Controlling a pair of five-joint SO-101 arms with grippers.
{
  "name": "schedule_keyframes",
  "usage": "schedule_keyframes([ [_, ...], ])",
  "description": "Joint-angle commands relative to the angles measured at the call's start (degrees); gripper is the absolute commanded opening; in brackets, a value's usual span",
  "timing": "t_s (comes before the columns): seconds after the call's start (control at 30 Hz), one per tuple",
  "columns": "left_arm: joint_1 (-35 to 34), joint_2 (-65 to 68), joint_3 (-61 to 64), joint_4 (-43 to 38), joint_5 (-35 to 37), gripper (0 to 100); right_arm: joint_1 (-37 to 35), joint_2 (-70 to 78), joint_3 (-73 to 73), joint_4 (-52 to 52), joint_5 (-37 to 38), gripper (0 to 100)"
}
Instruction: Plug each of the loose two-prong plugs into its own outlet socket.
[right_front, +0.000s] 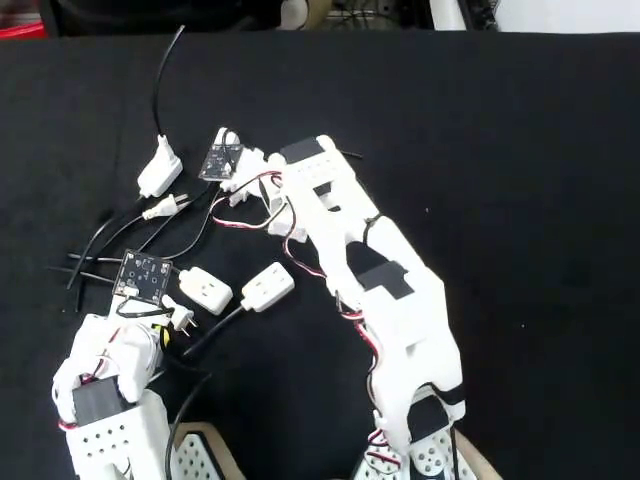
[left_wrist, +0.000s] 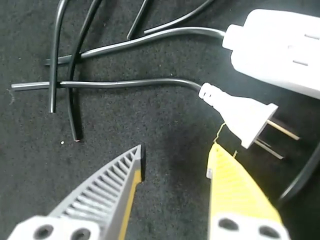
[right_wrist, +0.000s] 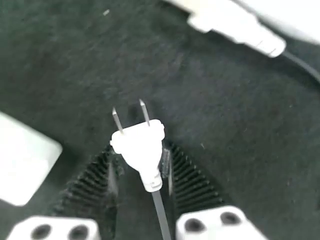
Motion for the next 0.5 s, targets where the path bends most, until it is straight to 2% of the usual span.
schedule_keyframes([
  [0.0, -0.48, -0.26, -0.22, -1.14, -0.70, 21, -0.62, -9.36, -1.98, 7.82, 4.48, 1.1],
  [0.2, -0.48, -0.26, -0.22, -1.14, -0.70, 21, 1.41, -15.69, -1.80, 28.84, 25.93, 1.1],
  [0.33, -0.48, -0.26, -0.22, -1.14, -0.70, 21, 5.10, -17.36, 5.14, 28.84, 35.69, 3.4],
  [0.47, -0.48, -0.26, -0.22, -1.14, -0.70, 21, 5.19, -17.80, 15.52, 21.63, 37.19, 10.6],
])
